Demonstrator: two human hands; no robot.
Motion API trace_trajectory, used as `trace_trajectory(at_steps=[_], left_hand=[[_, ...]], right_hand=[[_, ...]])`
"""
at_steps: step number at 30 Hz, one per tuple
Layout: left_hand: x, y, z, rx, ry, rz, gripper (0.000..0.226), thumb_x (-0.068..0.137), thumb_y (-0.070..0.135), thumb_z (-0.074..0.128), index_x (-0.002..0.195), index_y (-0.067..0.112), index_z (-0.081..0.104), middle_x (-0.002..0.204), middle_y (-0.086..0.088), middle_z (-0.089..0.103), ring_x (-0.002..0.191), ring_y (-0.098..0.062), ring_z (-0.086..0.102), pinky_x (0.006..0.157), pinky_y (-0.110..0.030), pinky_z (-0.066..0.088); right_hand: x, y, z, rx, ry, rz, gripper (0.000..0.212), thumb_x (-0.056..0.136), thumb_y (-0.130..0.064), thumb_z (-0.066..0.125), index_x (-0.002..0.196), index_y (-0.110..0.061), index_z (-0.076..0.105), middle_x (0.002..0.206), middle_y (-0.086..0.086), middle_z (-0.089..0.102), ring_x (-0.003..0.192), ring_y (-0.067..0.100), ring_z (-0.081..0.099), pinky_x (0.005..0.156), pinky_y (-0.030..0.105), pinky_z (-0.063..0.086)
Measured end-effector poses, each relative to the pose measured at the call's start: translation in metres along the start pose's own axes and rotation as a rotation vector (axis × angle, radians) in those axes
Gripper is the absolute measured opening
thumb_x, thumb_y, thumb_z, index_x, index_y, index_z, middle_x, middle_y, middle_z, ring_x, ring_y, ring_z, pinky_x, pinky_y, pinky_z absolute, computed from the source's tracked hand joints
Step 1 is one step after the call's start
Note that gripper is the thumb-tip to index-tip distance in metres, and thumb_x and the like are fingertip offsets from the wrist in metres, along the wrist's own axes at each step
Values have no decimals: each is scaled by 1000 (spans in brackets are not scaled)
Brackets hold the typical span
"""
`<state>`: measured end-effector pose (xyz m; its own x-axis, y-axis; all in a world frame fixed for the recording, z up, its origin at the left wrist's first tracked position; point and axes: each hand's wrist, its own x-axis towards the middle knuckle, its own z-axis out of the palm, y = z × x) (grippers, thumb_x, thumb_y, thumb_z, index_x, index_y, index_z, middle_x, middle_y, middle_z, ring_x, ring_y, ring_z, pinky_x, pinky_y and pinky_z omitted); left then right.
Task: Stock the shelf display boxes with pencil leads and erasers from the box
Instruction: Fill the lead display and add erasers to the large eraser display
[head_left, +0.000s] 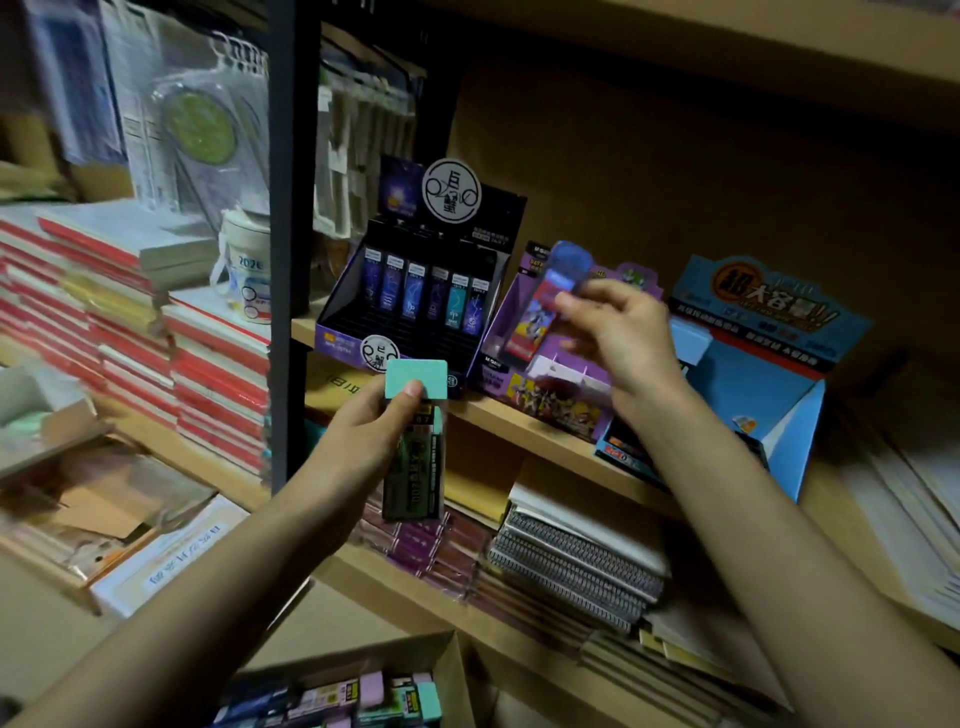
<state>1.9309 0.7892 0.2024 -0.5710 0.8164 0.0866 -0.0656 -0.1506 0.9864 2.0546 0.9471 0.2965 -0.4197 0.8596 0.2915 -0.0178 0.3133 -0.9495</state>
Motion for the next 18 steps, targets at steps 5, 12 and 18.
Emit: trace_trajectory(at_steps=[5,12,18], left_hand=[[3,6,-5,-1,55,18,21,96,37,42,106,29,59,102,0,64,93,-15,60,67,-30,44],[2,8,-9,-14,77,34,17,97,35,42,96,32,59,94,3,64,84,-10,60,66,-28,44],[1,9,-11,22,63,39,20,96,35,43,98,27,61,91,2,66,73,-3,63,64,-26,45]], right_hand=[[47,13,11,-141,200,-112,15,88,-7,62,90,-21,59,85,-10,62,84,8,63,69,23,56],[71,52,28,-205,159,-29,12,85,-3,65,92,-12,63,82,-1,63,80,15,62,63,22,55],[76,68,25,-413,84,52,14,83,-10,69,93,0,68,86,11,65,79,22,58,71,37,47]])
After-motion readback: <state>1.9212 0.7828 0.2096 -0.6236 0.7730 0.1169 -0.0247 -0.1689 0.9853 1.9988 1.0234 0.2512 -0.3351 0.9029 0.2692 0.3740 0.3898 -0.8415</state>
